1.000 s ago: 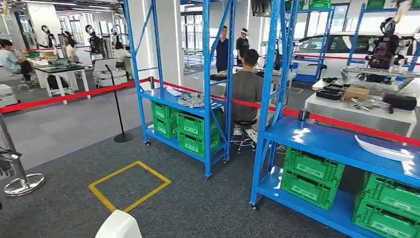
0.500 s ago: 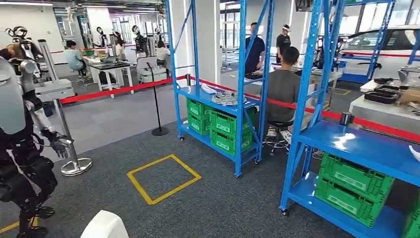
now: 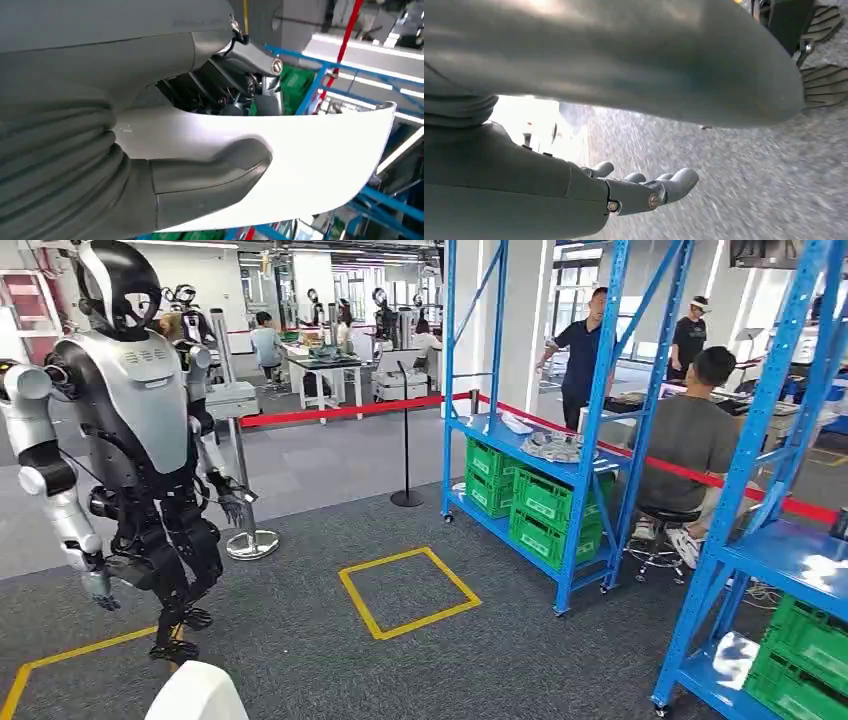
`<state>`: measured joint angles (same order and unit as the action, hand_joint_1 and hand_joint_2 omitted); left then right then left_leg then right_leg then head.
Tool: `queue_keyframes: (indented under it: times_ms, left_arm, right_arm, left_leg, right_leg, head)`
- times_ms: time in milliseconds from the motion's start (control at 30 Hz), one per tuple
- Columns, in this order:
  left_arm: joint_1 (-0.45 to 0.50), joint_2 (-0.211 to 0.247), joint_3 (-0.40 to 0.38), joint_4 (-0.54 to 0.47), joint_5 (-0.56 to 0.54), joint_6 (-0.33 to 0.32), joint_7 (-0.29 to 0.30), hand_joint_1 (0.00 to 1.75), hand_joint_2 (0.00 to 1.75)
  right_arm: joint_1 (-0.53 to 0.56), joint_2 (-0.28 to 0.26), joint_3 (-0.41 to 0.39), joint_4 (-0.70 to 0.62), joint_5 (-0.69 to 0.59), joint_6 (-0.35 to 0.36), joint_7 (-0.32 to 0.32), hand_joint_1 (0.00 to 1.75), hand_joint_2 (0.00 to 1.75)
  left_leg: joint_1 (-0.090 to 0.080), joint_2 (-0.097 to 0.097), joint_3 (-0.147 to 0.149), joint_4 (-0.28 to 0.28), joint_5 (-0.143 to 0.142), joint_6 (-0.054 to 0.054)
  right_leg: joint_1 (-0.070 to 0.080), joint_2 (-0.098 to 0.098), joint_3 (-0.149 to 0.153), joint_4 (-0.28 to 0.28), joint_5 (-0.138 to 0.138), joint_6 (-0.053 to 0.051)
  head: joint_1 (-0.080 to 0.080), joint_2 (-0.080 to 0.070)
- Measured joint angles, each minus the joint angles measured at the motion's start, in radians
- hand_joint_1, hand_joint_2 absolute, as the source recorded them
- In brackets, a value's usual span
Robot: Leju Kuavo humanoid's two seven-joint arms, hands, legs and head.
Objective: Take the parts from the cabinet and place them on the table.
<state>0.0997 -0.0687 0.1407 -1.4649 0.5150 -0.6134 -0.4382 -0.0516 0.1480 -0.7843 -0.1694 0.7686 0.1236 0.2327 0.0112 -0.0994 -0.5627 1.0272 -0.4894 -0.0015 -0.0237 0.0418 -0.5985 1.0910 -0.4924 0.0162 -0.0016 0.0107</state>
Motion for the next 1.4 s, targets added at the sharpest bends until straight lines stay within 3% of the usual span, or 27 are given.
queue_keyframes:
  times_ms: [33, 100, 167, 200, 233, 267, 367, 400, 467, 500, 533, 567, 700, 767, 833, 867, 900, 967, 1000, 1033, 1067, 1133, 1200, 1267, 1300, 1367, 1400]
  left_arm:
    - [0.009, 0.0, 0.007, -0.003, 0.004, -0.003, -0.009, 1.75, 1.75]
    - [0.041, 0.001, 0.03, -0.025, 0.008, -0.015, -0.024, 1.75, 1.75]
    - [0.075, -0.002, 0.054, -0.048, 0.013, -0.023, -0.019, 1.75, 1.75]
    - [0.083, -0.003, 0.067, -0.056, 0.014, -0.025, -0.012, 1.75, 1.75]
    - [0.083, -0.007, 0.076, -0.063, 0.016, -0.025, -0.008, 1.75, 1.75]
    - [0.08, -0.009, 0.081, -0.068, 0.016, -0.026, -0.004, 1.75, 1.75]
    - [0.085, -0.016, 0.092, -0.071, 0.01, -0.034, 0.007, 1.75, 1.75]
    - [0.087, -0.018, 0.095, -0.071, 0.005, -0.035, 0.009, 1.75, 1.75]
    - [0.087, -0.019, 0.095, -0.076, -0.002, -0.037, 0.013, 1.75, 1.75]
    - [0.086, -0.021, 0.095, -0.079, -0.004, -0.04, 0.016, 1.75, 1.75]
    - [0.085, -0.024, 0.095, -0.082, -0.005, -0.042, 0.017, 1.75, 1.75]
    - [0.079, -0.027, 0.095, -0.084, -0.009, -0.044, 0.021, 1.75, 1.75]
    - [0.082, -0.034, 0.095, -0.086, -0.013, -0.044, 0.029, 1.75, 1.75]
    - [0.076, -0.042, 0.097, -0.085, -0.014, -0.044, 0.031, 1.75, 1.75]
    - [0.074, -0.05, 0.096, -0.084, -0.014, -0.044, 0.032, 1.75, 1.75]
    - [0.074, -0.052, 0.096, -0.081, -0.014, -0.044, 0.034, 1.75, 1.75]
    - [0.074, -0.052, 0.096, -0.079, -0.016, -0.044, 0.035, 1.75, 1.75]
    - [0.073, -0.052, 0.096, -0.079, -0.018, -0.044, 0.036, 1.75, 1.75]
    - [0.07, -0.052, 0.096, -0.079, -0.019, -0.043, 0.037, 1.75, 1.75]
    - [0.065, -0.052, 0.095, -0.078, -0.019, -0.041, 0.038, 1.75, 1.75]
    - [0.055, -0.053, 0.092, -0.075, -0.018, -0.035, 0.04, 1.75, 1.75]
    - [0.04, -0.053, 0.089, -0.069, -0.018, -0.024, 0.048, 1.75, 1.75]
    - [0.029, -0.053, 0.083, -0.062, -0.016, -0.019, 0.053, 1.75, 1.75]
    - [0.013, -0.05, 0.073, -0.056, -0.013, -0.013, 0.056, 1.75, 1.75]
    - [0.001, -0.048, 0.064, -0.053, -0.013, -0.011, 0.055, 1.75, 1.75]
    - [-0.001, -0.048, 0.057, -0.046, -0.013, -0.01, 0.055, 1.75, 1.75]
    - [0.001, -0.047, 0.056, -0.042, -0.012, -0.008, 0.055, 1.75, 1.75]
  right_arm:
    - [0.001, -0.001, 0.001, 0.0, 0.009, 0.004, -0.001, 0.0, 0.0]
    - [-0.001, -0.001, 0.008, 0.0, 0.028, 0.008, -0.008, 0.0, 0.0]
    - [-0.004, -0.001, 0.011, 0.0, 0.033, 0.01, -0.007, 0.0, 0.0]
    - [-0.006, -0.001, 0.011, 0.0, 0.034, 0.011, -0.007, 0.0, 0.0]
    - [-0.004, -0.001, 0.012, 0.0, 0.034, 0.011, -0.008, 0.0, 0.0]
    - [-0.002, -0.003, 0.012, 0.0, 0.034, 0.011, -0.012, 0.0, 0.0]
    - [0.0, -0.005, 0.013, 0.0, 0.034, 0.011, -0.011, 0.0, 0.0]
    - [0.0, -0.005, 0.013, 0.0, 0.033, 0.013, -0.011, 0.0, 0.0]
    - [-0.001, -0.004, 0.013, 0.0, 0.032, 0.016, -0.011, 0.0, 0.0]
    - [-0.001, -0.004, 0.013, 0.0, 0.032, 0.017, -0.011, 0.0, 0.0]
    - [-0.001, -0.005, 0.013, 0.0, 0.031, 0.017, -0.011, 0.0, 0.0]
    - [0.001, -0.005, 0.013, 0.0, 0.03, 0.017, -0.011, 0.0, 0.0]
    - [-0.006, -0.003, 0.013, 0.0, 0.024, 0.016, -0.008, 0.0, 0.0]
    - [-0.004, -0.003, 0.013, 0.0, 0.02, 0.015, -0.011, 0.0, 0.0]
    - [0.002, -0.003, 0.013, 0.0, 0.015, 0.013, -0.021, 0.0, 0.0]
    - [0.004, -0.003, 0.013, 0.0, 0.015, 0.011, -0.02, 0.0, 0.0]
    - [0.005, -0.004, 0.013, 0.0, 0.015, 0.011, -0.017, 0.0, 0.0]
    - [0.005, -0.004, 0.013, 0.0, 0.013, 0.01, -0.017, 0.0, 0.0]
    - [0.004, -0.004, 0.013, 0.0, 0.012, 0.007, -0.017, 0.0, 0.0]
    - [0.004, -0.005, 0.013, 0.0, 0.008, 0.005, -0.017, 0.0, 0.0]
    - [0.005, -0.007, 0.013, 0.0, 0.002, 0.005, -0.018, 0.0, 0.0]
    - [-0.002, -0.007, 0.012, 0.0, -0.004, 0.005, -0.018, 0.0, 0.0]
    - [-0.005, -0.007, 0.01, 0.0, -0.006, 0.005, -0.017, 0.0, 0.0]
    - [-0.004, -0.003, 0.007, 0.0, -0.009, 0.005, -0.018, 0.0, 0.0]
    - [-0.001, -0.003, 0.006, 0.0, -0.011, 0.005, -0.019, 0.0, 0.0]
    - [0.0, -0.003, 0.005, 0.0, -0.013, 0.005, -0.016, 0.0, 0.0]
    - [0.0, -0.003, 0.005, 0.0, -0.015, 0.005, -0.016, 0.0, 0.0]
  left_leg:
    - [-0.003, -0.011, -0.005, 0.004, -0.002, -0.006]
    - [0.0, -0.033, -0.011, 0.002, 0.0, -0.019]
    - [0.002, -0.055, -0.018, -0.009, 0.004, -0.036]
    - [0.003, -0.021, -0.017, -0.005, 0.001, -0.037]
    - [0.0, 0.046, -0.028, 0.022, -0.021, -0.039]
    - [0.0, 0.076, -0.057, 0.08, -0.06, -0.043]
    - [0.004, 0.089, -0.15, 0.278, -0.144, -0.055]
    - [0.006, 0.091, -0.148, 0.278, -0.13, -0.058]
    - [0.009, 0.105, -0.084, 0.162, -0.06, -0.06]
    - [0.009, 0.129, -0.038, 0.08, -0.024, -0.061]
    - [0.007, 0.188, -0.001, 0.019, -0.01, -0.057]
    - [0.002, 0.196, 0.001, 0.006, -0.013, -0.043]
    - [0.002, 0.138, 0.002, 0.002, -0.004, -0.009]
    - [0.006, 0.115, -0.002, 0.0, 0.0, 0.001]
    - [0.004, 0.086, -0.005, 0.0, 0.002, 0.006]
    - [0.001, 0.07, -0.006, 0.001, 0.003, 0.007]
    - [0.0, 0.055, -0.006, 0.002, 0.003, 0.007]
    - [-0.002, 0.026, -0.004, 0.003, 0.003, 0.007]
    - [-0.002, 0.011, -0.003, 0.003, 0.004, 0.006]
    - [0.0, -0.001, -0.004, 0.003, 0.005, 0.004]
    - [-0.006, -0.012, -0.008, 0.006, 0.005, -0.002]
    - [0.003, -0.034, -0.016, 0.001, 0.011, -0.016]
    - [0.0, -0.055, -0.023, -0.012, 0.02, -0.032]
    - [-0.005, 0.042, -0.045, 0.04, -0.021, -0.033]
    - [-0.004, 0.067, -0.077, 0.105, -0.057, -0.037]
    - [0.0, 0.086, -0.138, 0.238, -0.114, -0.045]
    - [0.003, 0.089, -0.15, 0.267, -0.115, -0.049]
  right_leg:
    - [-0.003, 0.053, 0.018, -0.04, -0.013, -0.006]
    - [0.003, 0.029, 0.018, -0.046, -0.011, -0.01]
    - [0.005, 0.008, 0.023, -0.052, -0.01, -0.025]
    - [-0.001, -0.008, 0.029, -0.064, -0.004, -0.034]
    - [0.001, -0.022, 0.033, -0.069, -0.003, -0.04]
    - [0.003, -0.037, 0.034, -0.07, -0.005, -0.047]
    - [0.005, -0.084, 0.033, -0.069, -0.008, -0.052]
    - [0.005, -0.1, 0.034, -0.069, -0.009, -0.051]
    - [0.003, -0.126, 0.036, -0.067, -0.012, -0.046]
    - [0.003, -0.138, 0.038, -0.063, -0.015, -0.041]
    - [0.006, -0.147, 0.04, -0.058, -0.019, -0.034]
    - [0.013, -0.158, 0.041, -0.049, -0.028, -0.025]
    - [0.006, -0.192, 0.058, -0.058, -0.032, 0.002]
    - [0.001, -0.084, 0.034, 0.01, -0.081, 0.009]
    - [0.004, -0.05, -0.045, 0.175, -0.159, 0.007]
    - [0.006, -0.049, -0.076, 0.231, -0.169, 0.005]
    - [0.009, -0.048, -0.085, 0.24, -0.157, 0.002]
    - [0.013, -0.04, -0.045, 0.138, -0.082, -0.012]
    - [0.017, -0.021, -0.001, 0.04, -0.03, -0.022]
    - [0.02, 0.023, 0.032, -0.036, -0.003, -0.032]
    - [0.019, 0.049, 0.038, -0.057, -0.013, -0.034]
    - [0.024, 0.023, 0.037, -0.058, -0.011, -0.031]
    - [0.018, 0.002, 0.044, -0.077, -0.001, -0.042]
    - [0.014, -0.028, 0.052, -0.096, 0.007, -0.052]
    - [0.015, -0.043, 0.052, -0.096, 0.006, -0.055]
    - [0.016, -0.073, 0.053, -0.095, 0.003, -0.059]
    - [0.015, -0.086, 0.053, -0.093, 0.001, -0.058]
  head:
    - [0.0, 0.0]
    - [-0.001, 0.0]
    - [-0.001, 0.0]
    - [-0.001, 0.0]
    - [-0.005, 0.0]
    - [-0.006, 0.0]
    - [-0.007, 0.0]
    - [-0.007, 0.0]
    - [-0.007, 0.0]
    - [-0.007, 0.0]
    - [-0.008, 0.0]
    - [-0.009, 0.0]
    - [-0.003, 0.0]
    - [0.0, 0.0]
    - [0.003, 0.0]
    - [0.003, 0.0]
    - [0.003, 0.0]
    - [0.004, 0.0]
    - [0.004, 0.0]
    - [0.004, 0.0]
    - [0.001, 0.0]
    - [0.005, 0.0]
    - [0.006, 0.0]
    - [-0.002, 0.0]
    - [0.0, 0.0]
    - [-0.001, 0.0]
    - [-0.002, 0.0]
